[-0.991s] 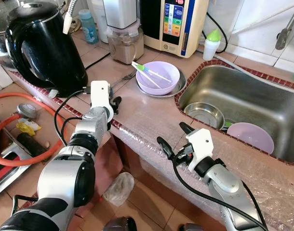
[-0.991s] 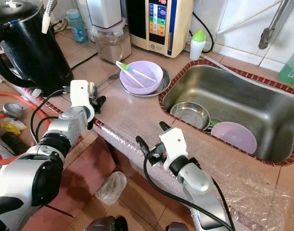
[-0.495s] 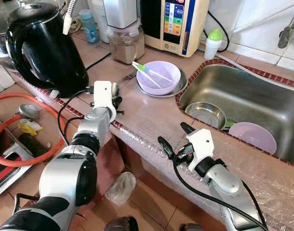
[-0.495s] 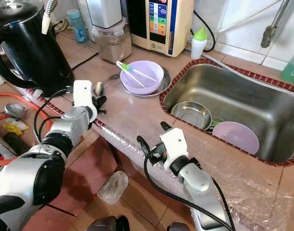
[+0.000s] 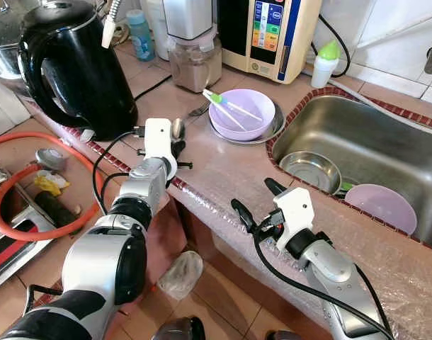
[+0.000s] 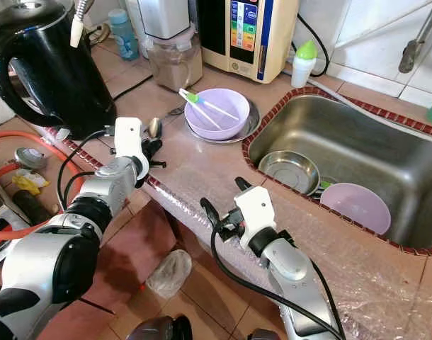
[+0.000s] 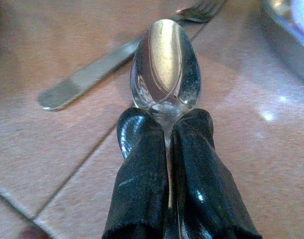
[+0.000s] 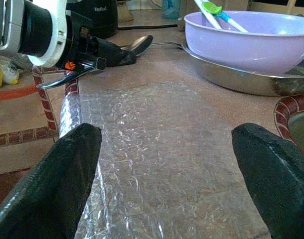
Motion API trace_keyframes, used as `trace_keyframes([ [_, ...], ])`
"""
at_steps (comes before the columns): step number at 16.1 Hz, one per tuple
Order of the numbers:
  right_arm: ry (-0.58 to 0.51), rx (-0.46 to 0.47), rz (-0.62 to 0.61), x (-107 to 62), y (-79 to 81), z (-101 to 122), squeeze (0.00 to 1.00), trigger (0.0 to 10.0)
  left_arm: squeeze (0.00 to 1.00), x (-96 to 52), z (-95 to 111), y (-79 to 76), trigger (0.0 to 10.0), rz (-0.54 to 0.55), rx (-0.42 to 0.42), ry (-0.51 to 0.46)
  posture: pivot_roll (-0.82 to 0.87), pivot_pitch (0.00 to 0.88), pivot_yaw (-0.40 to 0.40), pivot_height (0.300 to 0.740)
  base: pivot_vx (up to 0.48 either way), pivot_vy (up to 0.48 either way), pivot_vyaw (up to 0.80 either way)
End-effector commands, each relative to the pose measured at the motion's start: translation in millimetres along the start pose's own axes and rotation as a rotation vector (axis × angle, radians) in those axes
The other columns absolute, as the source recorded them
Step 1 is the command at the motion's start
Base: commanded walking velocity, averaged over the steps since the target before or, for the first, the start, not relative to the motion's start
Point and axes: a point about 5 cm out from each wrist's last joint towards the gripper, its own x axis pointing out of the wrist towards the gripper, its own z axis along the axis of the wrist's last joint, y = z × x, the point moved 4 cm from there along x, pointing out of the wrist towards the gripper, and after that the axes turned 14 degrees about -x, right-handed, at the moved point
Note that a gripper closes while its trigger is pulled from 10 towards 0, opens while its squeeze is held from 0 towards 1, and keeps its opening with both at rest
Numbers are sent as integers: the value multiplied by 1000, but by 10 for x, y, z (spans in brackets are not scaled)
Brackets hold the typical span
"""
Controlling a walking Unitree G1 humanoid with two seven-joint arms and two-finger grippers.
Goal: Kitchen organization
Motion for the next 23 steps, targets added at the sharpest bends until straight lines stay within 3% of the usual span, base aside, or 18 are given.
trace_keyframes([
  [1, -18, 5, 1, 7, -4, 52, 0, 10000, 0, -26, -372, -41, 0, -26, -17, 122, -136, 66, 97, 740, 0, 0, 0],
  [5, -22, 1, 8, 25, -20, 60, 0, 10000, 0, -46, -350, 48, 0, -16, -20, 58, -137, 58, 89, 740, 0, 0, 0],
  [8, -24, -8, 14, 34, -38, 55, 0, 10000, 0, -70, -332, 110, 0, 4, -81, -13, -138, 35, 73, 740, 0, 0, 0],
  [11, -36, -32, 18, 103, -138, 82, 0, 10000, 0, -102, -205, 55, 0, -40, -115, -147, -134, 13, 54, 740, 0, 0, 0],
  [14, -39, -38, 17, 120, -163, 86, 0, 10000, 0, -117, -150, 64, 0, -43, -133, -191, -130, 5, 47, 740, 0, 0, 0],
  [19, -48, -40, 14, 130, -154, 107, 0, 10000, 0, -190, 204, 93, 0, -41, -107, -381, -137, 5, 46, 740, 0, 0, 0],
  [21, -49, -41, 10, 132, -163, 108, 0, 10000, 0, -204, 271, 66, 0, -54, -98, -412, -137, 5, 46, 740, 0, 0, 0],
  [23, -53, -44, 0, 148, -188, 116, 0, 10000, 0, -253, 505, -112, 0, -133, -59, -508, -135, 6, 46, 740, 0, 0, 0],
])
